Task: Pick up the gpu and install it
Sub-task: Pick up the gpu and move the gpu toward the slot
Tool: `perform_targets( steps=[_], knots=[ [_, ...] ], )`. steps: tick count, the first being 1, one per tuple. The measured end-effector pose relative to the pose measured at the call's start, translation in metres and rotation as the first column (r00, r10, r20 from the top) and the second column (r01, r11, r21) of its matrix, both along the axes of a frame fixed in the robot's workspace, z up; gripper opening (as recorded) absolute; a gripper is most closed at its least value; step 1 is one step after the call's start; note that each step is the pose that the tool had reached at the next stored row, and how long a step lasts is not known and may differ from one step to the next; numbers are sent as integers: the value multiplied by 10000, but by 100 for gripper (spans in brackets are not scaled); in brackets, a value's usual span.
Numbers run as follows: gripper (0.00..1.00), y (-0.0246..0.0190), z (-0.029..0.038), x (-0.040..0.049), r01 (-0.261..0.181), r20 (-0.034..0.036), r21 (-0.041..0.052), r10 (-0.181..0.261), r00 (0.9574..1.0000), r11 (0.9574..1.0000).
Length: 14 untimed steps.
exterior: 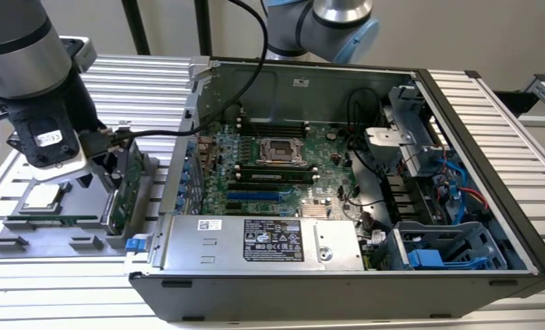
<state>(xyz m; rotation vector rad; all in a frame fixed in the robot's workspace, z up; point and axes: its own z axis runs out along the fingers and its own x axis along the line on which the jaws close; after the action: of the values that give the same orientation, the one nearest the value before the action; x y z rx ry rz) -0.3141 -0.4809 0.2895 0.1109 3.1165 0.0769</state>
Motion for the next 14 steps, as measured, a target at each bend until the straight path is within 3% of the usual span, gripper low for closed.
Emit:
perform_targets(
  steps=[14],
  knots=[
    [100, 0, -49, -1, 1, 1, 0, -1, 10000, 10000]
  ],
)
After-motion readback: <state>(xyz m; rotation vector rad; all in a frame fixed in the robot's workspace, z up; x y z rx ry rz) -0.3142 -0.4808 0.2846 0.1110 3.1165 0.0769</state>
